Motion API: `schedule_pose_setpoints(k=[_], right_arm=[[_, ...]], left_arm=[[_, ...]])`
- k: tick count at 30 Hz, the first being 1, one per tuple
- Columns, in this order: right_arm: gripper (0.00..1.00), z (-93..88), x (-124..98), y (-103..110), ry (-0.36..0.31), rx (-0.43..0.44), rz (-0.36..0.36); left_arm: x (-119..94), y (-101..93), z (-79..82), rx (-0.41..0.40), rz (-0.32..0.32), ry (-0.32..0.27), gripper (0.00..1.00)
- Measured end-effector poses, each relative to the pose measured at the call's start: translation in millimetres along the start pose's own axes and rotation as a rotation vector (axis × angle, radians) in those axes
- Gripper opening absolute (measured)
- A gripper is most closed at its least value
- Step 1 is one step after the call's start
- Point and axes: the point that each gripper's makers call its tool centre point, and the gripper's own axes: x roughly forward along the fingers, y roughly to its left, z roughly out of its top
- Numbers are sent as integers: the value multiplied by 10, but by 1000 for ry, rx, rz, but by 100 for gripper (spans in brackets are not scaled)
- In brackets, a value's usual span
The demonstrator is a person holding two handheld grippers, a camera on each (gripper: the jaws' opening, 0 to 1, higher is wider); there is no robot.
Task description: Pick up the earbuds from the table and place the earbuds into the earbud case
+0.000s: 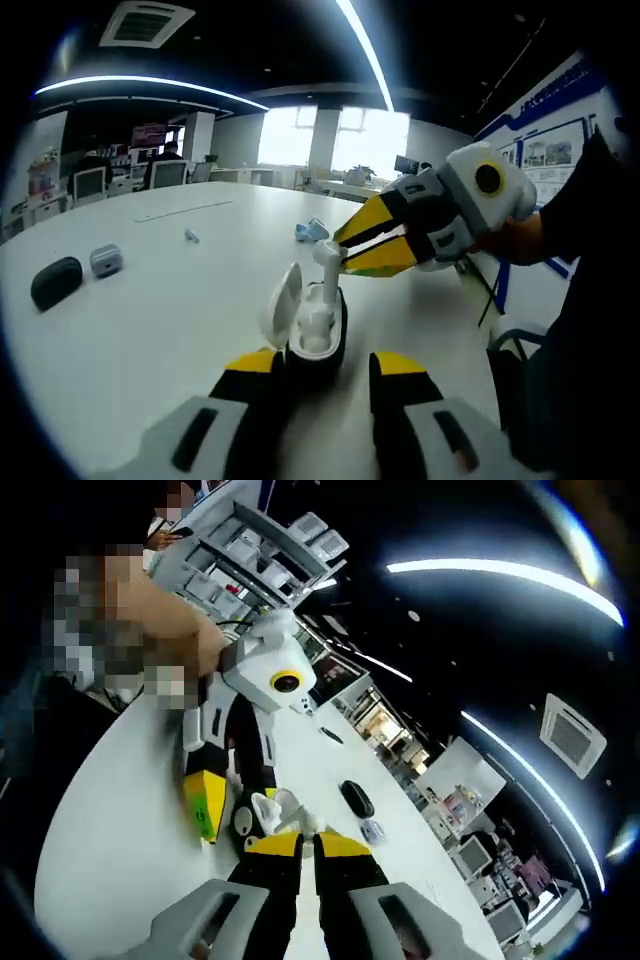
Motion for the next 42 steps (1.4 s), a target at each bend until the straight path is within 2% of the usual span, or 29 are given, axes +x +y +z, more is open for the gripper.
schedule_pose_setpoints(k=[31,40,42], right_arm=[[6,-74,4,80,39,-21,51],[8,-70,-34,84,38,11,53],[8,-65,-60,67,29,53,45]], left_arm=[[45,19,35,6,26,0,34],[45,9,30,6,22,0,34],[45,7,34,6,22,-1,34]])
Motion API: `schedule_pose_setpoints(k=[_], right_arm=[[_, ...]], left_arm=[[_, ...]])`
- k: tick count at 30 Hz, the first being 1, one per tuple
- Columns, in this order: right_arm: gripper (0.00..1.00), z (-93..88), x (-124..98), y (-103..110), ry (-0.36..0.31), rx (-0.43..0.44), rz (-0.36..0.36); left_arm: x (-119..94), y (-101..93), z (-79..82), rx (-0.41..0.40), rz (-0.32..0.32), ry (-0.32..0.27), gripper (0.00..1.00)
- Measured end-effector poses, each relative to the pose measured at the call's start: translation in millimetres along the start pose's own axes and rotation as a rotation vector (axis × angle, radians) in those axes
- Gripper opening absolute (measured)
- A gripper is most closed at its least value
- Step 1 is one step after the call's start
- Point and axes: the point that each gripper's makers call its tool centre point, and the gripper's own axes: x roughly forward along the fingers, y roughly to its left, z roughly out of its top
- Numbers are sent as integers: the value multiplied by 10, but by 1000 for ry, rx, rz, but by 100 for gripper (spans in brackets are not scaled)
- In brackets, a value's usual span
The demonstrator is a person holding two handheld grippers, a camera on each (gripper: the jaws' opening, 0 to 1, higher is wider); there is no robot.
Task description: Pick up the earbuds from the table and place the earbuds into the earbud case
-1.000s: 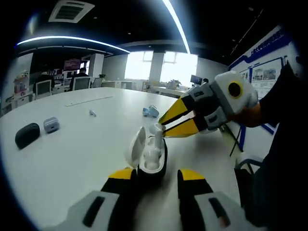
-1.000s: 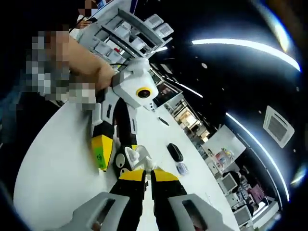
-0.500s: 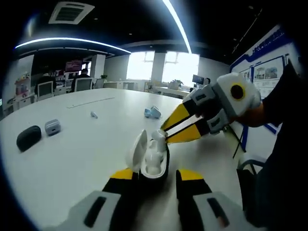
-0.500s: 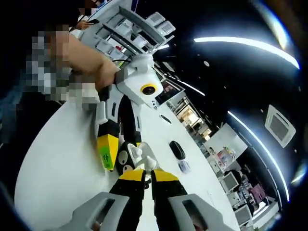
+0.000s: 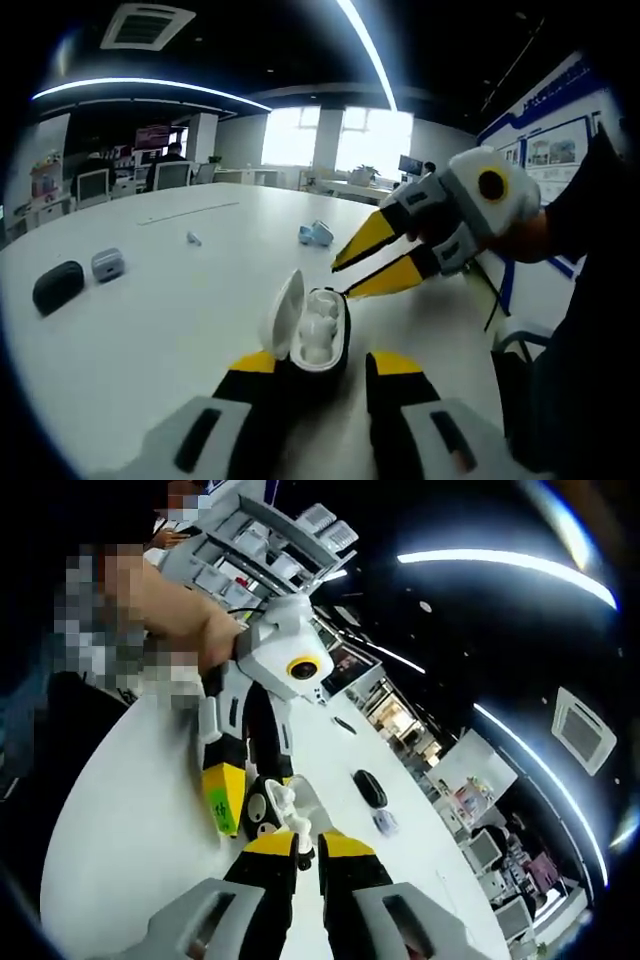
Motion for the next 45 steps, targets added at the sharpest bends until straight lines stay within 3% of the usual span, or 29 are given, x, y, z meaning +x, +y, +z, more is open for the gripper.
schedule_pose_setpoints(k=[4,6,9,12,14,16,22,23,25,26,30,34,38,40,45], right_arm=[[8,-3,-39,-27,-16,90,-10],[10,-9,-54,-43,-27,200,-8],[16,8,-60,-71,-56,437,7],[24,46,-55,-85,-98,748,71],[36,70,-33,-108,-119,913,116],[43,63,-4,-103,-101,969,137],[40,59,116,-198,-86,1185,198],[36,56,139,-210,-80,1225,213],[24,40,247,-299,-51,1403,276],[20,25,278,-322,-44,1441,288],[25,-19,344,-303,-18,1521,325],[19,-140,460,-235,70,1534,366],[16,-133,475,-218,79,1550,387],[16,-60,479,-155,95,1629,479],[16,-56,470,-136,99,1633,488]], left_arm=[[-1,-2,9,0,0,-2,34],[-2,-3,11,0,1,-3,34],[1,-4,14,-5,1,-7,34],[4,6,23,-4,8,-13,31],[5,10,26,-10,10,-15,30],[5,29,27,-13,15,-17,28],[8,44,30,-15,19,-23,26],[8,48,30,-13,21,-24,25],[9,48,27,4,22,-20,25],[10,48,26,12,23,-18,25],[4,43,22,19,13,-17,24],[-3,35,19,34,-3,-16,24],[-5,32,18,41,-8,-15,24],[-5,35,17,40,-16,-15,24],[-3,33,15,35,-25,-15,24]])
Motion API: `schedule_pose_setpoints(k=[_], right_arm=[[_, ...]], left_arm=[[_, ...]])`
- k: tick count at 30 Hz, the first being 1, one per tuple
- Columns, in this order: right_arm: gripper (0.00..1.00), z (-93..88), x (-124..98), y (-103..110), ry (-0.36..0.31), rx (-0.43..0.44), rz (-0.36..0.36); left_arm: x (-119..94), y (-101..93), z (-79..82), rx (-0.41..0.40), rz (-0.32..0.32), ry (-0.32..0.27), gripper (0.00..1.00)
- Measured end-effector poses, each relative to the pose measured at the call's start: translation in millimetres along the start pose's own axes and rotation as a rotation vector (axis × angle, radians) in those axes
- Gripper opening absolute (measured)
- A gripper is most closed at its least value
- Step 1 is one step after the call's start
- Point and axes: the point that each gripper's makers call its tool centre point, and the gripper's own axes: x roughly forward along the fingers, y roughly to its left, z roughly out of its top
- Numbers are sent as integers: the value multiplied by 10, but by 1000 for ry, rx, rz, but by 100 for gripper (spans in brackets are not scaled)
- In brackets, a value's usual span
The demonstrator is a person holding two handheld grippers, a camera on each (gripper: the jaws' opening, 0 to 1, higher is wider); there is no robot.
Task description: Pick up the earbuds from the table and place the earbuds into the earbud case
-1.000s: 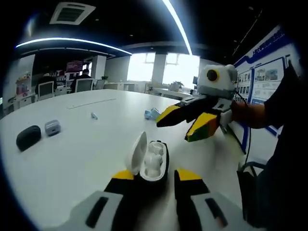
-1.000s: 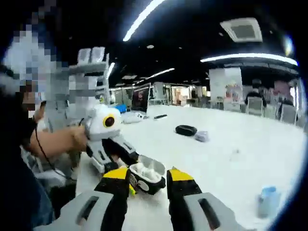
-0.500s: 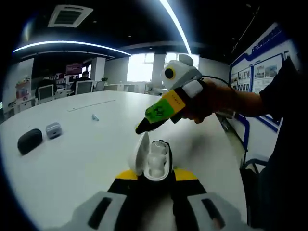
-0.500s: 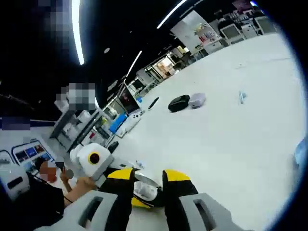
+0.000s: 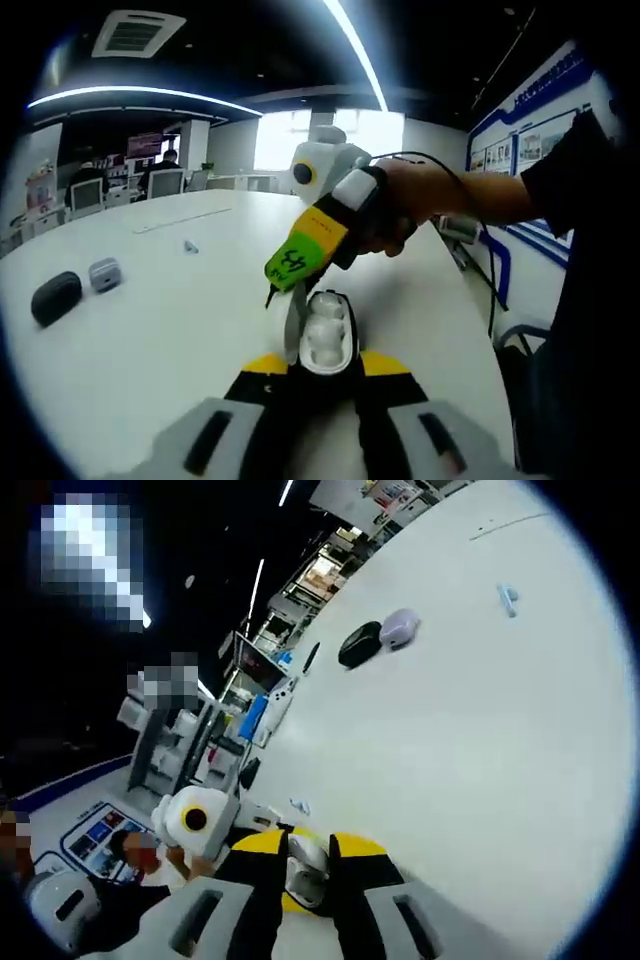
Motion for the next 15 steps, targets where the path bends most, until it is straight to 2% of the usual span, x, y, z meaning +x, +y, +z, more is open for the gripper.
schedule_pose_setpoints(k=[3,5,6,8,13,15], right_arm=[[16,-14,-14,24,-1,-84,-10],[16,-16,-15,29,-1,-98,-10],[16,-20,-29,65,-15,-187,-11],[16,-50,-53,111,-43,-297,-21],[16,-89,-91,158,-81,-491,-55],[13,-130,-109,202,-86,-551,-50]], left_arm=[[1,-3,-5,-8,-5,-2,24],[1,-3,-6,-10,-6,-2,24],[0,-5,-8,-17,-8,-6,24],[0,-7,-8,-22,-9,-9,24],[8,-5,-6,-30,-8,-9,24],[10,-1,-5,-35,-6,-8,24]])
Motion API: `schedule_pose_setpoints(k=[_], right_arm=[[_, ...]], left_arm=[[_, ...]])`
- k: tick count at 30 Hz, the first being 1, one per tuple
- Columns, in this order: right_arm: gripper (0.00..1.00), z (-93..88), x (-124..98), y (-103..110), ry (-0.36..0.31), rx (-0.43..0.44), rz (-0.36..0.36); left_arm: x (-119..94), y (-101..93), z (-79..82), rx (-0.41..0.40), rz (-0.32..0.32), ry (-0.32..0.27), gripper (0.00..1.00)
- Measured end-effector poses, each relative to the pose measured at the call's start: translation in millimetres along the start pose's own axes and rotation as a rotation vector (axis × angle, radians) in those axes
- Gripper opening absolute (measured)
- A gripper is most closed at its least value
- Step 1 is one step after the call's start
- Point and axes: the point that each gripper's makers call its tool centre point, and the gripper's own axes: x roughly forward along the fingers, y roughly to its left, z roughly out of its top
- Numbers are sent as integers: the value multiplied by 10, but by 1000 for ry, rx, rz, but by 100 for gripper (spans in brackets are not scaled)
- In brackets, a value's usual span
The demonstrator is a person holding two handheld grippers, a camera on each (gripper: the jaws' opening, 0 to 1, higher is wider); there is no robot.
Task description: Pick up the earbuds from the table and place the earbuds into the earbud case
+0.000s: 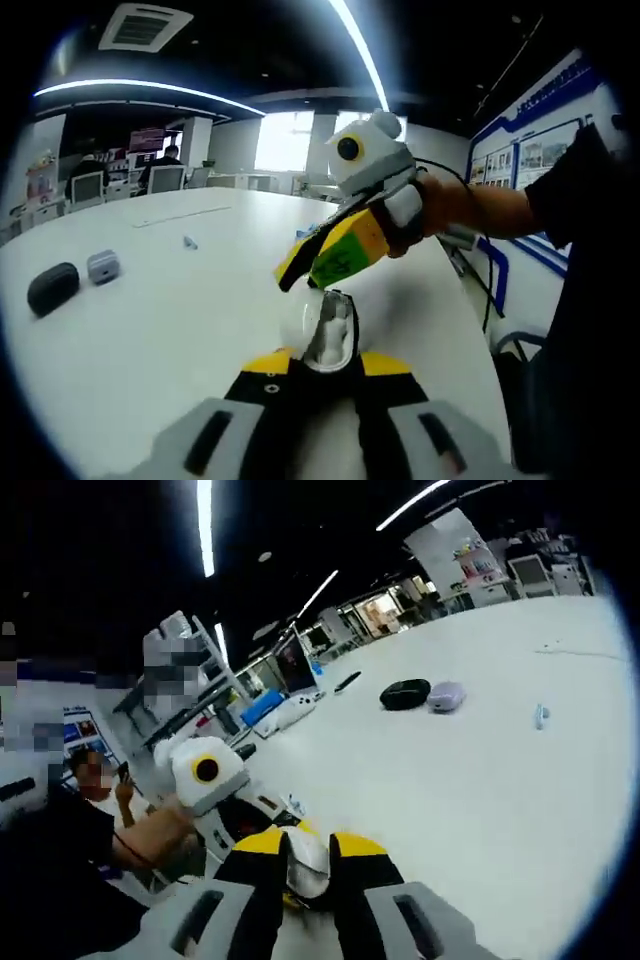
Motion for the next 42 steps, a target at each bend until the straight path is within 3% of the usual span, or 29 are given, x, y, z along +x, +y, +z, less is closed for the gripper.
schedule_pose_setpoints(k=[1,2,3,11,14,18,23,29,34,42], right_arm=[[7,-66,-17,17,30,-58,-6],[8,7,7,21,-32,-99,-25],[8,-38,-17,0,-6,-133,-32],[16,-105,-68,-9,-41,-146,-47],[24,-178,-100,-35,-16,-277,-47],[39,-280,-117,-48,40,-362,-40],[36,-327,-93,-132,89,-411,-28],[25,-392,-25,-108,149,-434,55],[24,-401,-6,-89,150,-429,82],[20,-437,-85,-26,95,-435,100]], left_arm=[[2,0,4,-7,0,-3,24],[6,-4,-2,-2,-2,1,24],[8,-4,-2,-4,-2,3,24],[14,-10,2,-1,-7,4,24],[16,-11,4,-1,-9,3,24],[12,-16,0,2,-18,5,24],[8,-23,-4,3,-28,9,24],[-7,-40,-4,-7,-60,5,24],[-9,-53,-9,-14,-77,8,24],[-35,-48,-8,-43,-79,-2,25]])
